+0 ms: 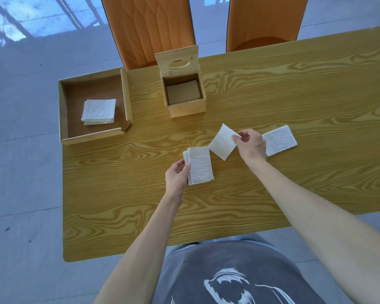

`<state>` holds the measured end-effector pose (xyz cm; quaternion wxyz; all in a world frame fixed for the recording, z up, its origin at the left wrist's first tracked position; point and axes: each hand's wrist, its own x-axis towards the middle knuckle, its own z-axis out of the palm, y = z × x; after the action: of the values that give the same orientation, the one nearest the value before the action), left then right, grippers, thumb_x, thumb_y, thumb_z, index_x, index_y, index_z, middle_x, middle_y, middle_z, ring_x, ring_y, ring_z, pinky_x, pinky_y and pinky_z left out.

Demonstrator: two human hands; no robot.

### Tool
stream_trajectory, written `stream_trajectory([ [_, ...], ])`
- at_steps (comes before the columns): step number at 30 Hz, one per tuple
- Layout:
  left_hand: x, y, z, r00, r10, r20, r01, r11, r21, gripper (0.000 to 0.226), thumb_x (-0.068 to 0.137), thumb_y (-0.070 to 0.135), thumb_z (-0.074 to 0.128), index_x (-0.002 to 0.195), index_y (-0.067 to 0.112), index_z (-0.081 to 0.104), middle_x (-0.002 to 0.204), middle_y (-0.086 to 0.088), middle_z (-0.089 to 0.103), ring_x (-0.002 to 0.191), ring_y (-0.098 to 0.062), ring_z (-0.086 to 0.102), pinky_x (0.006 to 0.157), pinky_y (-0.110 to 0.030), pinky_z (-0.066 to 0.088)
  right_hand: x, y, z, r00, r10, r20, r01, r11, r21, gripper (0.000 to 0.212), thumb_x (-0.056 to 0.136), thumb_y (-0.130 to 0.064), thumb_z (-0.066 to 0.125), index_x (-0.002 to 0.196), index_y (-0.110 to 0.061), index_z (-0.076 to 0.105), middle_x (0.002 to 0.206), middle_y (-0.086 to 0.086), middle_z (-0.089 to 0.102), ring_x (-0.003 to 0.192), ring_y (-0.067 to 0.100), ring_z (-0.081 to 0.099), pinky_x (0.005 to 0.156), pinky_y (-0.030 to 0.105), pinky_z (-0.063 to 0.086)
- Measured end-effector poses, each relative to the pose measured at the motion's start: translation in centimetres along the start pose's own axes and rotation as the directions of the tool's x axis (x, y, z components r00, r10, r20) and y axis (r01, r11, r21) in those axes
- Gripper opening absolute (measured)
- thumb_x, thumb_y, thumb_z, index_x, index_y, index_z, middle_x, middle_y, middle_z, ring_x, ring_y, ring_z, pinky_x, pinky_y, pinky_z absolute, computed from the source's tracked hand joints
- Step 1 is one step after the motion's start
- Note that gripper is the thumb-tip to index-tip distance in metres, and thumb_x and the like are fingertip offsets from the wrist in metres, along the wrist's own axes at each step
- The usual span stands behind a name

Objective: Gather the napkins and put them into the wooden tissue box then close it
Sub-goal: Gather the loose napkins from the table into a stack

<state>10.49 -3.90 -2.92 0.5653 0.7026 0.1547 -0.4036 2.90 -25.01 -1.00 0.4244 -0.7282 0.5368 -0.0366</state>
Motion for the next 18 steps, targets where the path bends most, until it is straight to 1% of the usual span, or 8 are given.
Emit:
stream_trajectory([
  [2,0.1,-0.1,-0.1,1.0,-0.004,-0.006,0.004,1.0,-0.004,0.032,0.093,0.026,0.068,0.122,0.016,0.063,0.113,-0.006,0.074,0.106,-0.023,0.071,0.099,-0.048,0.055,-0.4,0.0,-0.1,0.999,-0.041,0.03,0.037,0.991,0.127,0.019,0.09,-0.032,0.067,0.103,-0.019,0.07,0.096,-0.003,0.071,0.093,0.017,0.069,0.087,0.035,0.056],
  [4,0.0,0.0,-0.2,1.0,-0.015,-0.005,0.015,1.0,-0.007,0.033,0.093,0.029,0.066,0.123,0.016,0.064,0.113,-0.007,0.075,0.106,-0.024,0.071,0.1,-0.049,0.053,-0.8,0.1,0.0,0.997,-0.074,0.035,0.067,0.981,0.181,0.016,0.089,-0.033,0.068,0.1,-0.022,0.069,0.094,-0.003,0.074,0.089,0.016,0.071,0.086,0.04,0.059],
  [7,-0.1,0.0,-0.1,1.0,-0.013,0.0,0.013,1.0,-0.006,0.036,0.093,0.03,0.065,0.126,0.015,0.063,0.113,-0.007,0.074,0.108,-0.024,0.07,0.102,-0.049,0.052,-1.5,-0.1,0.0,0.992,-0.125,0.019,0.119,0.974,0.194,0.02,0.091,-0.032,0.067,0.105,-0.018,0.071,0.095,-0.003,0.074,0.089,0.016,0.072,0.085,0.042,0.059],
  [10,-0.3,-0.1,-0.1,1.0,0.006,0.002,-0.006,1.0,-0.008,0.039,0.095,0.029,0.064,0.13,0.012,0.061,0.114,-0.006,0.074,0.109,-0.023,0.069,0.103,-0.047,0.052,-2.3,-0.5,-0.4,0.98,-0.201,-0.007,0.198,0.956,0.216,0.025,0.093,-0.034,0.064,0.107,-0.014,0.072,0.093,-0.002,0.073,0.089,0.015,0.071,0.079,0.044,0.061],
  [14,-0.6,-0.3,-0.2,1.0,0.023,0.014,-0.023,1.0,-0.014,0.042,0.094,0.031,0.065,0.131,0.012,0.062,0.117,-0.008,0.073,0.11,-0.024,0.069,0.102,-0.048,0.052,-3.3,-0.6,-0.6,0.967,-0.254,-0.031,0.255,0.939,0.23,0.027,0.094,-0.036,0.062,0.107,-0.014,0.073,0.089,-0.008,0.071,0.088,0.014,0.071,0.074,0.045,0.061],
  [16,-0.6,-0.4,-0.2,1.0,0.024,0.012,-0.024,1.0,-0.016,0.042,0.093,0.033,0.065,0.13,0.013,0.062,0.116,-0.007,0.074,0.11,-0.024,0.07,0.102,-0.047,0.052,-3.8,-0.5,-0.3,0.964,-0.264,0.017,0.252,0.939,0.234,0.028,0.094,-0.037,0.062,0.107,-0.015,0.073,0.089,-0.006,0.072,0.085,0.017,0.072,0.069,0.045,0.062],
  [18,-0.5,-0.5,-0.2,1.0,0.025,0.008,-0.025,1.0,-0.016,0.042,0.093,0.035,0.064,0.129,0.014,0.064,0.115,-0.006,0.074,0.11,-0.023,0.069,0.103,-0.047,0.052,-4.2,-0.3,0.3,0.96,-0.263,0.1,0.233,0.942,0.241,0.029,0.094,-0.037,0.062,0.108,-0.014,0.072,0.091,0.001,0.074,0.081,0.021,0.073,0.065,0.044,0.063],
])
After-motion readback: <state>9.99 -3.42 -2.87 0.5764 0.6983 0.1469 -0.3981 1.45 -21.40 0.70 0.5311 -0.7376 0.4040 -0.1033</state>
